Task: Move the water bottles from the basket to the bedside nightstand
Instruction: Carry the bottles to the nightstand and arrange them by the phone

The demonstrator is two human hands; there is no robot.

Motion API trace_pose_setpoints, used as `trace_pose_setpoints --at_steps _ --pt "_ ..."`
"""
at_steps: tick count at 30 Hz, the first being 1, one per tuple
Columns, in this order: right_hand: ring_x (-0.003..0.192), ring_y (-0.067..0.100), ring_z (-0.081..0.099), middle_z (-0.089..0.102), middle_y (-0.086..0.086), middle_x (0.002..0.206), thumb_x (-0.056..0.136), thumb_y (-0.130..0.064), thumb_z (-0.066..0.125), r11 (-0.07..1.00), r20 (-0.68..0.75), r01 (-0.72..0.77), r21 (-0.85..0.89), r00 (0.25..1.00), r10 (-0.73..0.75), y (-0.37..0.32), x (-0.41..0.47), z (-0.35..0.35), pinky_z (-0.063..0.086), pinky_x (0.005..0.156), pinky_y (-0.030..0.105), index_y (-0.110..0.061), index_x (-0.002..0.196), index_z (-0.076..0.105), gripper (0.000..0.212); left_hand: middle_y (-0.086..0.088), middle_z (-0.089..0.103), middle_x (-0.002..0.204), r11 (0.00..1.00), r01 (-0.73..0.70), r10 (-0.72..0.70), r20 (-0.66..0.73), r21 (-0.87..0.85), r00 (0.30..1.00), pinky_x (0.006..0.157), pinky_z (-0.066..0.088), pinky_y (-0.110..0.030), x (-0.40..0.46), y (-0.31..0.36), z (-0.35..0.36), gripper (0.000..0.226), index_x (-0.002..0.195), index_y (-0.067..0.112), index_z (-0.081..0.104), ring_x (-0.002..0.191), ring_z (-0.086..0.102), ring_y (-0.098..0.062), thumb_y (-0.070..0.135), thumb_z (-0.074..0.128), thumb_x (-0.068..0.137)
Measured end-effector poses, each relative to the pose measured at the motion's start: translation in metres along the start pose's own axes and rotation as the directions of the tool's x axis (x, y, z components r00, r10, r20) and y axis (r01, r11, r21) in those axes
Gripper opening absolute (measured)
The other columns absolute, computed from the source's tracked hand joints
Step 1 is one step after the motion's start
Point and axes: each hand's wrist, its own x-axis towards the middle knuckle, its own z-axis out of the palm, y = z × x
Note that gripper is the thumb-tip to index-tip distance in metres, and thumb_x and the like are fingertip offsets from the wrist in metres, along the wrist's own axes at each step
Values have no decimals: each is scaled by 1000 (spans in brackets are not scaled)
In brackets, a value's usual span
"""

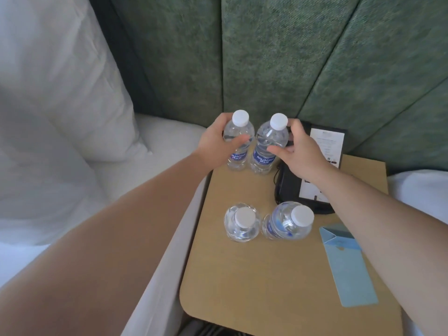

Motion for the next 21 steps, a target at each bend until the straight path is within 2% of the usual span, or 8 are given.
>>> trace_pose_setpoints --at_steps 3,6,9,12,16,19,21 --pt "96 16 61 58 -8 107 85 -28 69 1000 -37 -1 20 999 2 -4 12 -1 41 73 25 -24 127 38 53 13 63 103 1000 -14 14 5 11 1000 88 54 -36 18 4 -3 42 117 30 49 97 62 -7 30 72 81" --pt "98 17 60 59 -5 108 85 -27 70 1000 -58 -8 26 998 10 -6 22 -2 42 79 28 -23 126 38 52 9 64 103 1000 -5 5 31 2 1000 87 55 -44 34 6 -4 42 115 30 49 99 63 -14 32 73 80" --pt "97 17 61 60 -5 107 84 -27 70 1000 -69 -11 23 998 13 -6 29 -5 42 79 27 -22 125 38 52 14 61 97 1000 -1 1 21 -10 1000 83 56 -40 47 7 -4 43 112 31 48 93 63 -10 32 75 79" --pt "92 14 60 59 -8 102 83 -27 71 1000 -88 -26 14 996 27 -6 37 -7 41 73 24 -22 120 39 49 16 59 95 1000 -18 18 -3 -4 1000 72 52 -31 54 9 -1 47 112 30 47 85 60 -4 35 76 76" --pt "90 9 53 56 -10 101 82 -28 73 999 -118 -46 -18 992 44 -6 45 -10 32 61 11 -22 117 38 50 16 58 97 1000 -25 26 -15 5 1000 74 53 -30 64 9 2 50 113 28 43 88 59 -2 35 77 76" --pt "94 11 53 56 -7 105 80 -28 75 998 -136 -55 -10 989 53 -7 48 -11 36 68 20 -18 116 39 52 15 59 100 1000 -23 23 -21 2 1000 78 54 -30 70 8 4 51 113 28 42 90 60 -1 35 77 77" --pt "95 13 54 57 -4 107 79 -28 75 997 -161 -73 2 984 72 -9 50 -9 38 75 26 -17 116 39 53 16 61 101 1000 -27 27 -44 -2 999 81 51 -25 73 7 7 49 113 29 42 91 60 3 34 76 78"
